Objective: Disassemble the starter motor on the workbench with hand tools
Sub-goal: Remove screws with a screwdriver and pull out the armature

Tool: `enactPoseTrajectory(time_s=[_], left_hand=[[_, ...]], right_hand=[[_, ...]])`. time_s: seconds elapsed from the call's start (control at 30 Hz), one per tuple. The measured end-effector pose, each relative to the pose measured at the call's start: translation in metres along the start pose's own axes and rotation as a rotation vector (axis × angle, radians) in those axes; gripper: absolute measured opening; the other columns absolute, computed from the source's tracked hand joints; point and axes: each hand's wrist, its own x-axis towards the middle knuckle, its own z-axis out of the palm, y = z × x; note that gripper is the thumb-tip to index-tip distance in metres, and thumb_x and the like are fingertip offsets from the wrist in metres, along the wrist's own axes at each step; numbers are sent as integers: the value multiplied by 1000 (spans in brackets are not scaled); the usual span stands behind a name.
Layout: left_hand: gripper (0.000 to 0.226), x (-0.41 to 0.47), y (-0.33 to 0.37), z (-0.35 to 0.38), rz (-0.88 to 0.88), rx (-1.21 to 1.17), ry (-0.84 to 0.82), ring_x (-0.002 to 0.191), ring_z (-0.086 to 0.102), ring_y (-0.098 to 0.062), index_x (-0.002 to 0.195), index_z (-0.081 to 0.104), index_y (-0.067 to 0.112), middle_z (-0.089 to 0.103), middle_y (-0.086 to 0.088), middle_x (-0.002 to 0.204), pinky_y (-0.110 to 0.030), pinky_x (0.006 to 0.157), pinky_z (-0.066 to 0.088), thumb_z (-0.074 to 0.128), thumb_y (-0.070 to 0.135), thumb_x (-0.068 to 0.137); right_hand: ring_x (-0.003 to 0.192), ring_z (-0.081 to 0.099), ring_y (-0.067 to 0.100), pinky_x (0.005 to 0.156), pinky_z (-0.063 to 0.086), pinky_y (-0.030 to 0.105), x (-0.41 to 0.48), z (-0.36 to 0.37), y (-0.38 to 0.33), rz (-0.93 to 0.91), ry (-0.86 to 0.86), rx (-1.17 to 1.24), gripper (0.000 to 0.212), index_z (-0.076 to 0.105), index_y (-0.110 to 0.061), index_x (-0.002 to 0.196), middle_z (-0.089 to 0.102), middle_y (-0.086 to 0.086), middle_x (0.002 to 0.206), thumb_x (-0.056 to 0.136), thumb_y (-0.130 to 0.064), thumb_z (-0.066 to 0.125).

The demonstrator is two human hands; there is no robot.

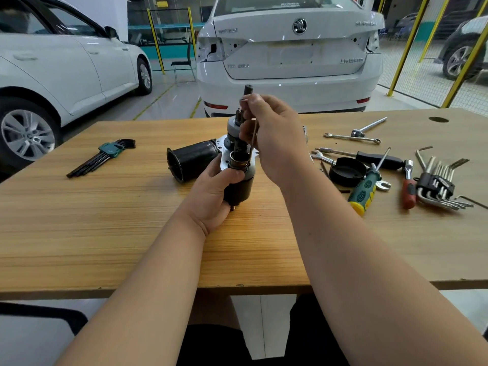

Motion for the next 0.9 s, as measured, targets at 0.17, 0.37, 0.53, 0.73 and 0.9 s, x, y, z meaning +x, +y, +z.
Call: enactPoseTrajectory(time_s=[0.17,0.37,0.53,0.73,0.9], left_hand=[[48,-1,1,0,-8,3,9,82,60,-15,117,58,16,65,1,93,-26,63,50,59,8,70],[58,-1,2,0,-17,16,-5,86,59,-15,128,52,13,62,-1,100,-27,66,50,59,9,71],[53,-1,2,1,-29,17,2,86,56,-19,122,55,16,61,-4,102,-26,59,49,59,10,69],[49,-1,2,0,-16,0,3,84,58,-16,117,59,18,64,-1,99,-26,62,49,61,10,69],[64,-1,1,0,-23,14,-12,87,59,-16,134,50,11,61,-4,107,-26,64,50,61,10,70]], right_hand=[[50,49,6,55,39,22,8,0,-16,195,-130,-72,30,62,-15,77,54,-4,64,101,-20,46],[58,45,12,62,39,29,0,8,-23,112,-81,-357,37,51,-15,71,48,-1,66,102,-33,41],[67,42,9,54,29,25,-4,9,-19,-112,-75,-654,38,56,-11,76,48,3,81,103,-34,39],[72,63,5,66,52,16,-7,1,-9,-164,164,-413,31,65,-17,97,65,-10,78,83,-44,73],[67,70,19,70,58,49,-9,0,-10,-194,101,-286,23,66,-26,70,63,-10,57,94,-26,62]])
